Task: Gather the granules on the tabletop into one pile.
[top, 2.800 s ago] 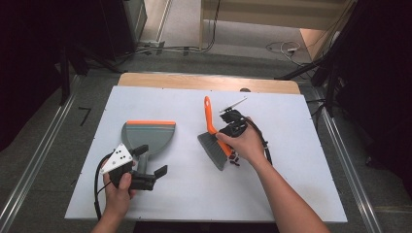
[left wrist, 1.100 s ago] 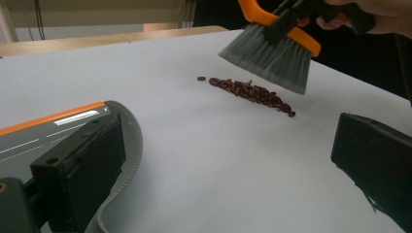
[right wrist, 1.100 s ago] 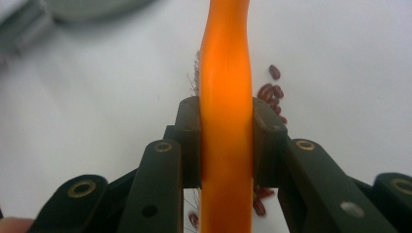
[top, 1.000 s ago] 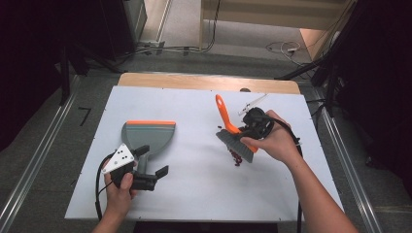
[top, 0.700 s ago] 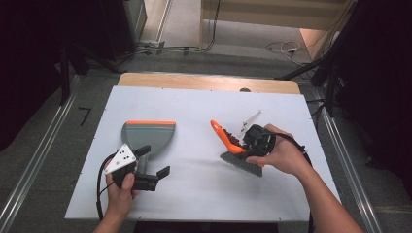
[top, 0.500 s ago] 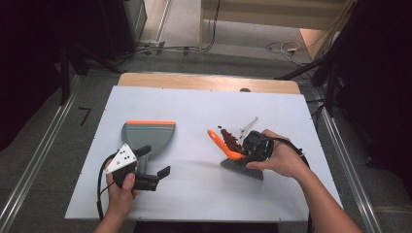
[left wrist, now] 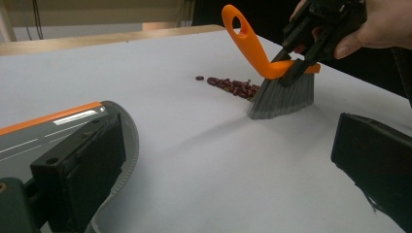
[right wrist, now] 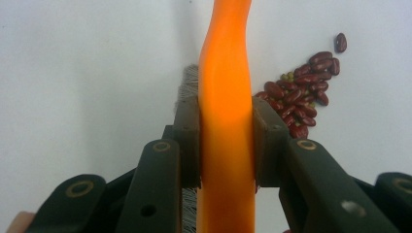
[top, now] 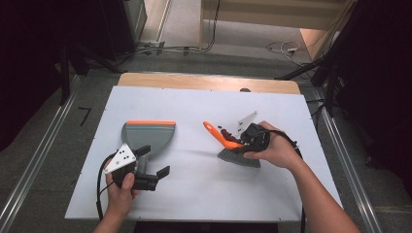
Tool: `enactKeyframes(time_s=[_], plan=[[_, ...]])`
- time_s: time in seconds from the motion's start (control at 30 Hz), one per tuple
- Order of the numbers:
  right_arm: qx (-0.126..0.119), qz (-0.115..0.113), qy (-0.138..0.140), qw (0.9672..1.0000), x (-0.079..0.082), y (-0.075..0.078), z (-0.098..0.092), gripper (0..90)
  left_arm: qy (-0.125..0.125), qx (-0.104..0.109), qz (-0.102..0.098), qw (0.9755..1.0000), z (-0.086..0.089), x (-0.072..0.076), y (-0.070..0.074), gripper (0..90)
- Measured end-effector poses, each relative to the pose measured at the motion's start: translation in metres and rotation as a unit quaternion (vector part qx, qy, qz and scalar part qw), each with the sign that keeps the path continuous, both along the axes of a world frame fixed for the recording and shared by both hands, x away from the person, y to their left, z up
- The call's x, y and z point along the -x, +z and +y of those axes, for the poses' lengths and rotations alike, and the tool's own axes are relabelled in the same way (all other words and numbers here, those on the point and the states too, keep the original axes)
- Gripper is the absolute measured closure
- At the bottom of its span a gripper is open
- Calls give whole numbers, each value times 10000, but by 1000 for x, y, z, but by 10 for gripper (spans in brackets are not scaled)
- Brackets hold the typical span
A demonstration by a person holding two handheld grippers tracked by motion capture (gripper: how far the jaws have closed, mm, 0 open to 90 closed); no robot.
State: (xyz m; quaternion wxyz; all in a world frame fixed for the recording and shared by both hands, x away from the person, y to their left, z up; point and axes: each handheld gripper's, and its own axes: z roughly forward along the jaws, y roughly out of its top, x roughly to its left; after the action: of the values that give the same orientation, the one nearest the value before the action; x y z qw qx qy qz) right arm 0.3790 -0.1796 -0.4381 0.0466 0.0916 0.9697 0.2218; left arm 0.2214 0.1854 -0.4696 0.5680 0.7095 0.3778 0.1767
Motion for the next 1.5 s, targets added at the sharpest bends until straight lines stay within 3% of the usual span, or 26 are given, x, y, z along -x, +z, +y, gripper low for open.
enactKeyframes(time_s=[0.27, 0.4, 0.67, 0.9, 1.23, 1.5], plan=[[-169, -19, 37, 9998, -17, -3, 2, 675, 2, -7, 6, 10000, -1, 0, 0, 0], [-262, -149, -1, 9995, -27, -4, 2, 674, -1, -9, 6, 10000, -1, 0, 0, 0], [-445, -90, -7, 9990, -45, -7, 4, 671, -8, 18, 8, 10000, 0, 0, 0, 0], [-423, -228, -89, 9988, -55, -6, 10, 670, 0, 24, 23, 10000, 1, 0, -1, 0], [-507, -299, 12, 9983, -67, -7, 14, 669, -11, 38, 27, 10000, 1, -1, -1, 0], [-516, -323, -106, 9981, -75, -7, 17, 669, 2, 4, 38, 10000, 2, -1, -1, 0]])
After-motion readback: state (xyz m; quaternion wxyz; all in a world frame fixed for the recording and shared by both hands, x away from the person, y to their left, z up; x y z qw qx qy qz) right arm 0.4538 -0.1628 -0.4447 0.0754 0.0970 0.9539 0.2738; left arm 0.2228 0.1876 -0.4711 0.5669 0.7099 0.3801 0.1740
